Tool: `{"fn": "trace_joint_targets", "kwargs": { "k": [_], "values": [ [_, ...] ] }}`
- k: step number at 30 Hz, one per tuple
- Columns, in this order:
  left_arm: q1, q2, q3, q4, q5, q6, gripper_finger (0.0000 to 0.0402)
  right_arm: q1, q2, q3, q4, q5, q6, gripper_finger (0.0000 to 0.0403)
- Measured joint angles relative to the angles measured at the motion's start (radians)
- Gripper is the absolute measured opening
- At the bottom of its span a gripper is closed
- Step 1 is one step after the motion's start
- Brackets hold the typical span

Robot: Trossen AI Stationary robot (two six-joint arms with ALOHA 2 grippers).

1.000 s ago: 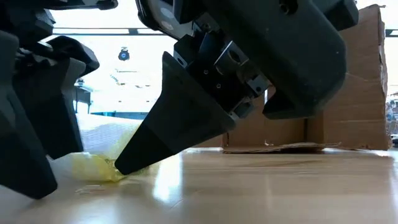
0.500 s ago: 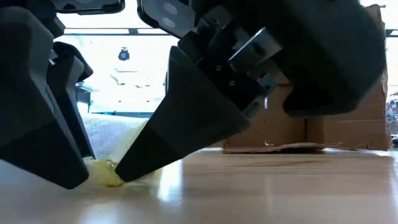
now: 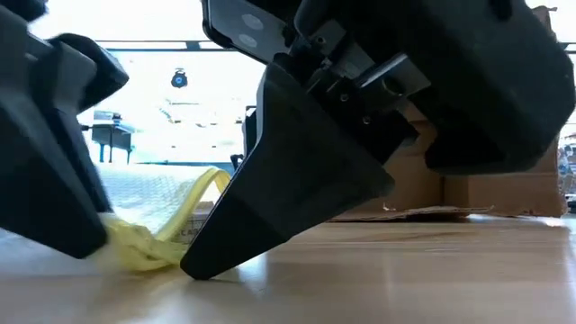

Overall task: Unpack boxes
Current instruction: Close the transparent zip lock bag

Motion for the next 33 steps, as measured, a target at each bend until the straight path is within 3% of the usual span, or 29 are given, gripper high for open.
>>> {"fn": "trace_joint_targets", "kwargs": {
  "k": [6, 22, 33],
  "values": [
    [-0.012, 0.0, 0.0, 0.002, -0.039, 0.017, 0.0001, 0.0, 0.0, 0.0, 0.014, -0.01, -0.007, 0.0127],
    [-0.04, 0.0, 0.059, 0.015, -0.096, 0.074, 0.0, -0.019, 0.01, -0.001, 0.047, -0.046, 0.035, 0.0005],
    [-0.061, 0.0, 0.081, 0.017, -0.084, 0.085, 0.0, -0.043, 0.004, 0.003, -0.016, -0.049, 0.048, 0.0001]
  ]
}}
